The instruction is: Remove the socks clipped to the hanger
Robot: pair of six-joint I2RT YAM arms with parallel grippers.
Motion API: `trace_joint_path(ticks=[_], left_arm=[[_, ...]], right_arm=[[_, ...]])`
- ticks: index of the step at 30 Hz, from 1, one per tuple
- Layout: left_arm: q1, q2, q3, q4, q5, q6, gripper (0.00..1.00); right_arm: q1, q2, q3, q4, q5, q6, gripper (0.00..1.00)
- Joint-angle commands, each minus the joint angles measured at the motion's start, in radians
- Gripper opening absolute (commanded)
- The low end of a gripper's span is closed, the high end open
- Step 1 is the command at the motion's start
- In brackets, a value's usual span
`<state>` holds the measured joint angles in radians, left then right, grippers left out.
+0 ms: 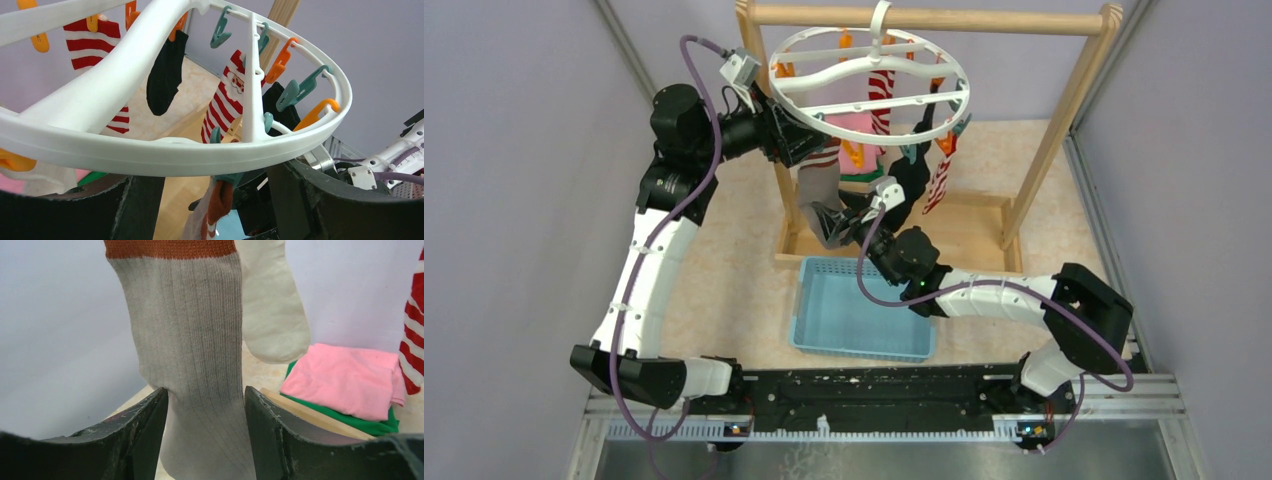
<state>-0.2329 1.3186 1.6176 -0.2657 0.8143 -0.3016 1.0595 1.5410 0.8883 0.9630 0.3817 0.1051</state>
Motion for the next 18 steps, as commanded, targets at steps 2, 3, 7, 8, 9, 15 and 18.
trace_joint_path(ticks=[2,3,7,8,9,15,18], left_arm=[[-0.005,0.014,0.041,0.032,-0.007,-0.072,0.74],[-0.004,0.017,0.042,0.037,-0.001,-0.081,0.73],[-0.005,0.014,0.034,0.064,0.023,-0.112,0.69],[-0.006,0.013,0.032,0.07,0.028,-0.119,0.67],[-0.006,0.013,0.034,0.078,0.03,-0.124,0.65],[-0.006,0.002,0.034,0.124,0.038,-0.14,0.58],[-0.006,-0.012,0.02,0.137,0.035,-0.142,0.64]], right_arm=[[0.01,0.012,0.052,0.039,-0.047,0.025,0.57],[0.01,0.013,0.051,0.037,-0.048,0.03,0.57],[0.01,0.01,0.043,0.031,-0.049,0.039,0.56],[0.01,0.01,0.041,0.031,-0.05,0.041,0.56],[0.01,0.011,0.039,0.03,-0.05,0.045,0.56],[0.01,0.009,0.03,0.026,-0.049,0.06,0.52],[0.01,0.007,0.027,0.023,-0.047,0.061,0.52]])
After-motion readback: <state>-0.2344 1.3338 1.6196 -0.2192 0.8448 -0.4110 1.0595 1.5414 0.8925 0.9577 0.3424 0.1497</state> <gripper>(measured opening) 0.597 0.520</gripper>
